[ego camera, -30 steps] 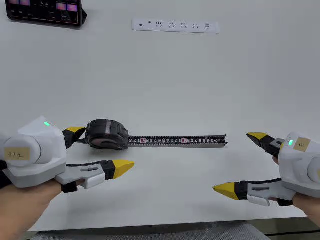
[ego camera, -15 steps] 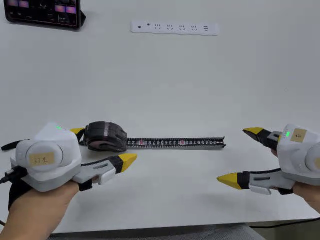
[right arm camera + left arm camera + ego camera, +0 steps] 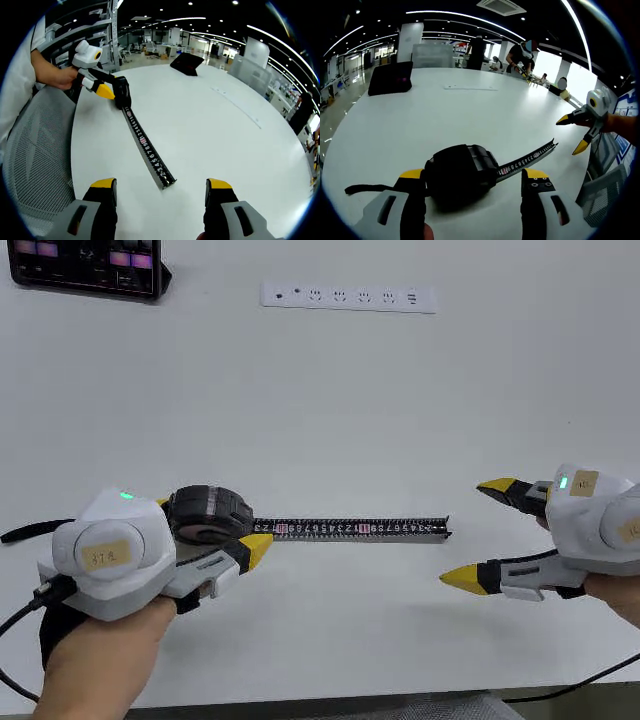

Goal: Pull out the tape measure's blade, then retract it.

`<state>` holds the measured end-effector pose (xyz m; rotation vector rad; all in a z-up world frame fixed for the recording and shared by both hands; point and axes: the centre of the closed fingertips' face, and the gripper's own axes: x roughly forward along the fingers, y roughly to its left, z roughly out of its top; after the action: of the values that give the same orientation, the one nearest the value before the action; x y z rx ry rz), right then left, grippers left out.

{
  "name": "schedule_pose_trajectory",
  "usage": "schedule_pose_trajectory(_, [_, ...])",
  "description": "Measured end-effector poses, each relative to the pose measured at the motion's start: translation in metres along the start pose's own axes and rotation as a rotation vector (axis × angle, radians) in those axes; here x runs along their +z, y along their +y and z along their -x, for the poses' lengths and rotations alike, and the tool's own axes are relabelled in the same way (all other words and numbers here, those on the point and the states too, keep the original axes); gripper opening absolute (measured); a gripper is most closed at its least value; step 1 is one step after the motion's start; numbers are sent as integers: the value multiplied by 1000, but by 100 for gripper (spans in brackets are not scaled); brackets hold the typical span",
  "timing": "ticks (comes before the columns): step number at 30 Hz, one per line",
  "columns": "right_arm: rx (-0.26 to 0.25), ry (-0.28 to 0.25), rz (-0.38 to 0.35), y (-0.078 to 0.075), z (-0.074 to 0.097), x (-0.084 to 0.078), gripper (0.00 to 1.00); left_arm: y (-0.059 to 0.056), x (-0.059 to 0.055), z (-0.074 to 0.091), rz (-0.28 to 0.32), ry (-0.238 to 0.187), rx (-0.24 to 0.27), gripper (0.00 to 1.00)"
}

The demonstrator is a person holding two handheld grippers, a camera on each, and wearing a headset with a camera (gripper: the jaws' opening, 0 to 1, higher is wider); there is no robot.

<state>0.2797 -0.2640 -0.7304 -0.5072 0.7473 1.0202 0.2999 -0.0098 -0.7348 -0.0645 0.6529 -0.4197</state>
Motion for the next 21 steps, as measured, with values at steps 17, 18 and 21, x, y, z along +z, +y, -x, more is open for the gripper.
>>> schedule_pose_trajectory(17, [93, 79, 107, -10, -11, -3, 56, 8, 0, -8, 84, 11, 66, 68])
schedule_pose_trajectory(18, [96, 83, 114, -11, -12, -4, 55, 9, 0, -9, 87, 13, 71, 67])
schedule_pose_trajectory(21, [110, 95, 128, -11, -14, -5, 54, 10, -1, -10, 91, 17, 84, 66])
